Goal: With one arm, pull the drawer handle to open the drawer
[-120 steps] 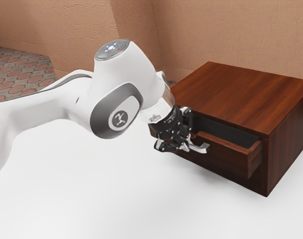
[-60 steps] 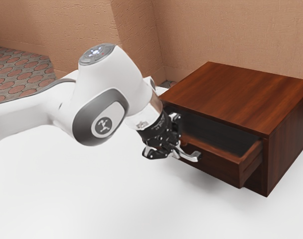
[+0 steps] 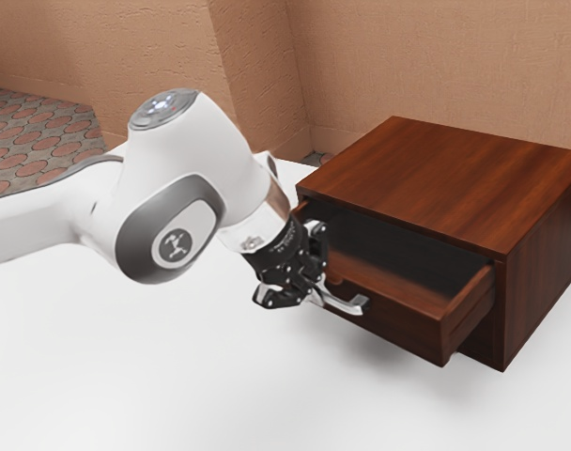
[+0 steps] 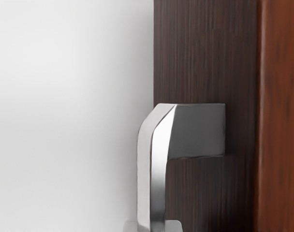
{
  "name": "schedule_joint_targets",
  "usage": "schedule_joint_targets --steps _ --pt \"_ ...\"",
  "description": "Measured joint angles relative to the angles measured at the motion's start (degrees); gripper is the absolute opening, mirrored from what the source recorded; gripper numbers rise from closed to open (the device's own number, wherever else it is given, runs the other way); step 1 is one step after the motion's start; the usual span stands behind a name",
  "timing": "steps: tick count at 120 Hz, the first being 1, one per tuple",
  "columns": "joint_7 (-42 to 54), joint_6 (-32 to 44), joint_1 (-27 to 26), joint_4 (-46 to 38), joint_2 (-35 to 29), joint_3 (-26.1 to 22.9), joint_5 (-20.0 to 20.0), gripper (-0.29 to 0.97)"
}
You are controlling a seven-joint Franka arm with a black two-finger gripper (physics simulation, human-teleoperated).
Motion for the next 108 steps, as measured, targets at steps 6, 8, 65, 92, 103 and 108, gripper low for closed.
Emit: schedule_joint_targets --steps 6,8,65,92,103,108 --pt "0.0 0.0 0.0 -0.3 -0.3 0.0 0.0 -0.11" --pt "0.0 0.0 -0.1 -0.4 -0.4 0.0 0.0 -0.11" --pt "-0.4 -0.1 -0.4 -4.8 -4.8 -0.1 0.0 -0.11" --pt "-0.5 -0.4 -0.3 -6.2 -6.5 -0.2 0.0 -0.11" --pt "-0.6 -0.7 -0.3 -6.8 -7.3 -0.2 0.0 -0.11" --pt "-0.6 -0.7 -0.3 -7.2 -7.8 -0.2 0.0 -0.11"
